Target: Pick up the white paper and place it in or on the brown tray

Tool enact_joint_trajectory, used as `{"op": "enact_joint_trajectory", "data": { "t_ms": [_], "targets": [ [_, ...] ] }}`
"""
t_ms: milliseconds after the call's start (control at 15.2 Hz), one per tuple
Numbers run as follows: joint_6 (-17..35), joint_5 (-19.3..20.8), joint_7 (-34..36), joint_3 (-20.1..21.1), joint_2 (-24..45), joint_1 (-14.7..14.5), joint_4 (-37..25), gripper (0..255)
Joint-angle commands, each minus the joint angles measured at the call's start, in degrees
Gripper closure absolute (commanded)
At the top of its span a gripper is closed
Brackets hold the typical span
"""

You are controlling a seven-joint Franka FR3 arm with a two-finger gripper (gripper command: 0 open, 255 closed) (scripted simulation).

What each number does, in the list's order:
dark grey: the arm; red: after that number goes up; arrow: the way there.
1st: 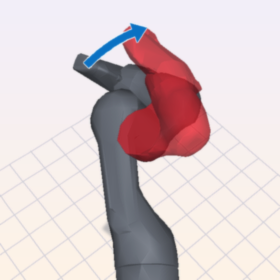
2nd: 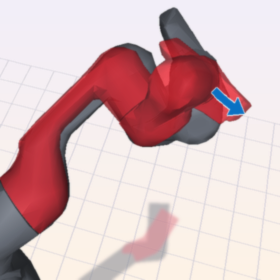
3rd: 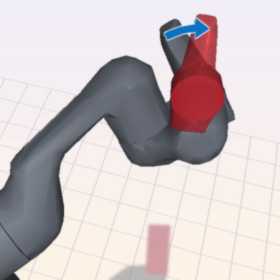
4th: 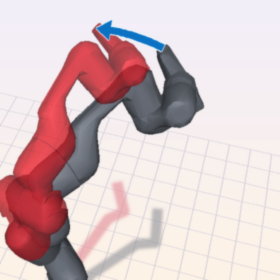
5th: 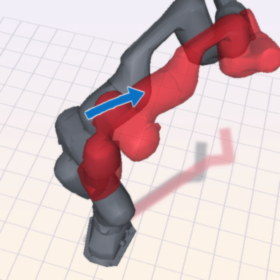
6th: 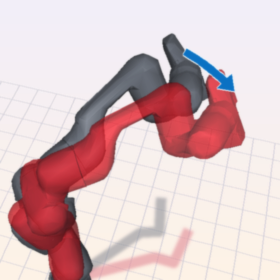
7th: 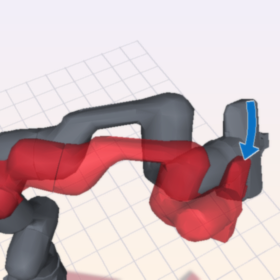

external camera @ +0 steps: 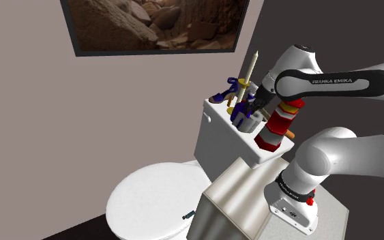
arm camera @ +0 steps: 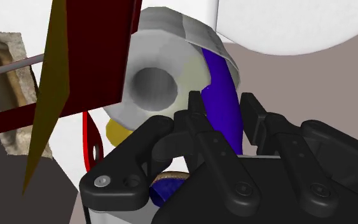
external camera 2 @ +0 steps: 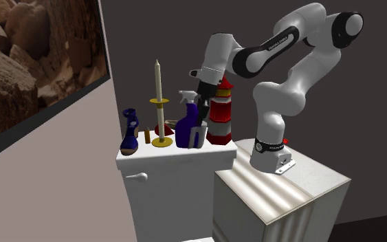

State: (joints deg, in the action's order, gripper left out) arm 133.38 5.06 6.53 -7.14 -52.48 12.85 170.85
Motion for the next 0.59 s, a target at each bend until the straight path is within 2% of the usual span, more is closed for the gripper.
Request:
{"op": "enact_joint_trajectory", "data": {
  "t_ms": [0,528],
  "targets": [
    [-2.11,-0.15,0.05,0.18,-0.92,-0.09,-1.19,255],
    [-9.54,-0.73,0.17,0.76,-3.09,-0.44,-6.46,255]
  ]
}}
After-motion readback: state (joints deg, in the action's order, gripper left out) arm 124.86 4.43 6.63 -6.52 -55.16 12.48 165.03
